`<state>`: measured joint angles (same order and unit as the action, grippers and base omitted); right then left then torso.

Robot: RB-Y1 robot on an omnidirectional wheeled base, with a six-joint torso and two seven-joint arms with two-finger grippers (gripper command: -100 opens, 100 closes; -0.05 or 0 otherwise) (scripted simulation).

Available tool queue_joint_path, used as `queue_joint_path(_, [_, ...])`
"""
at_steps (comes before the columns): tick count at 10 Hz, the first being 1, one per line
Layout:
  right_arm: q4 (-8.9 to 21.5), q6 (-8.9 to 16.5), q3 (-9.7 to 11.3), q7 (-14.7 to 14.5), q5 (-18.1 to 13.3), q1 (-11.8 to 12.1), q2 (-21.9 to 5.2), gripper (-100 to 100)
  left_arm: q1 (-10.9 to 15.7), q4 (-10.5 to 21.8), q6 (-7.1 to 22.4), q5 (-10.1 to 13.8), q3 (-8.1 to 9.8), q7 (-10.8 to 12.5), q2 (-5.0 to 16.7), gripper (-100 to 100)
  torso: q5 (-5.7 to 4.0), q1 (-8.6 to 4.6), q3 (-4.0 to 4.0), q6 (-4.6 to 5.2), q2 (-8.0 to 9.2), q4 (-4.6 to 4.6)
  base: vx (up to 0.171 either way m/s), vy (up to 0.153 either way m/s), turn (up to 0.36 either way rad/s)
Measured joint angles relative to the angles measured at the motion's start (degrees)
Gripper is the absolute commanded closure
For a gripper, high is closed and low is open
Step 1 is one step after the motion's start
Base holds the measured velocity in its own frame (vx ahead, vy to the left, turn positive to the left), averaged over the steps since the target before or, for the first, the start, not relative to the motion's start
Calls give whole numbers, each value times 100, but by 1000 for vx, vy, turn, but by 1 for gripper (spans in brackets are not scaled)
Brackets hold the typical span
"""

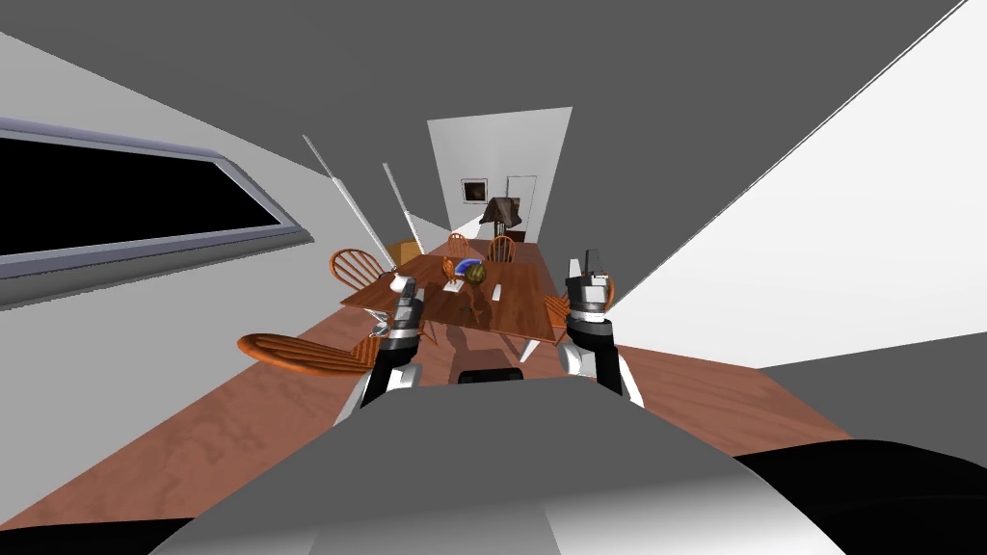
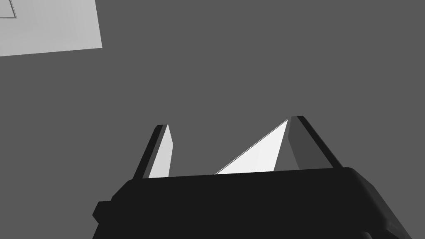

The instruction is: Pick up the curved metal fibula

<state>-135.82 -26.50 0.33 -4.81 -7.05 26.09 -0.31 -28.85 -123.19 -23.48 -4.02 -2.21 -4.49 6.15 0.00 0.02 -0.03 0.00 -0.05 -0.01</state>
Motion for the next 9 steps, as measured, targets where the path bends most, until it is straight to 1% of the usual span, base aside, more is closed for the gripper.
queue_joint_path(1, [0, 0, 0, 0, 0, 0, 0, 0, 78, 127, 92, -22, -28, -10, 47, -100, 0, -1, -1, 1, -1, 0, 13, -2, -35])
queue_joint_path(2, [0, 0, 0, 0, 0, 0, 0, 0, 178, 242, 218, 2, 20, 20, 158, -100, 0, 0, -1, 0, -2, 0, 14, -3, -35])
queue_joint_path(4, [0, 0, 0, 0, 0, 0, 0, 0, 335, 470, 488, 3, 35, 54, 260, -100, 0, -2, -1, 0, -2, 0, 13, -3, -30])
queue_joint_path(5, [0, 0, 0, 0, 0, 0, 0, 0, 414, 524, 683, -3, 32, 62, 290, -100, -1, -3, -1, 0, -2, 0, 17, -5, -37])
queue_joint_path(6, [0, 0, 0, 0, 0, 0, 0, 0, 525, 639, 873, 21, 76, 102, 365, -100, 0, -2, -2, 0, -3, -1, 12, -1, -13])
queue_joint_path(7, [0, 0, 0, 0, 0, 0, 0, 0, 556, 733, 930, 12, 69, 107, 355, -100, 0, -2, -1, -1, -1, -1, 10, -3, -24])
queue_joint_path(8, [0, 0, 0, 0, 0, 0, 0, 0, 651, 904, 975, 8, 77, 104, 355, -100, 0, -2, -1, 0, -1, 0, 15, -6, -44])
queue_joint_path(9, [0, 0, 0, 0, 0, 0, 0, 0, 722, 1057, 1068, 38, 123, 149, 426, -100, 0, -2, -1, 0, -2, -1, 19, -2, -48])
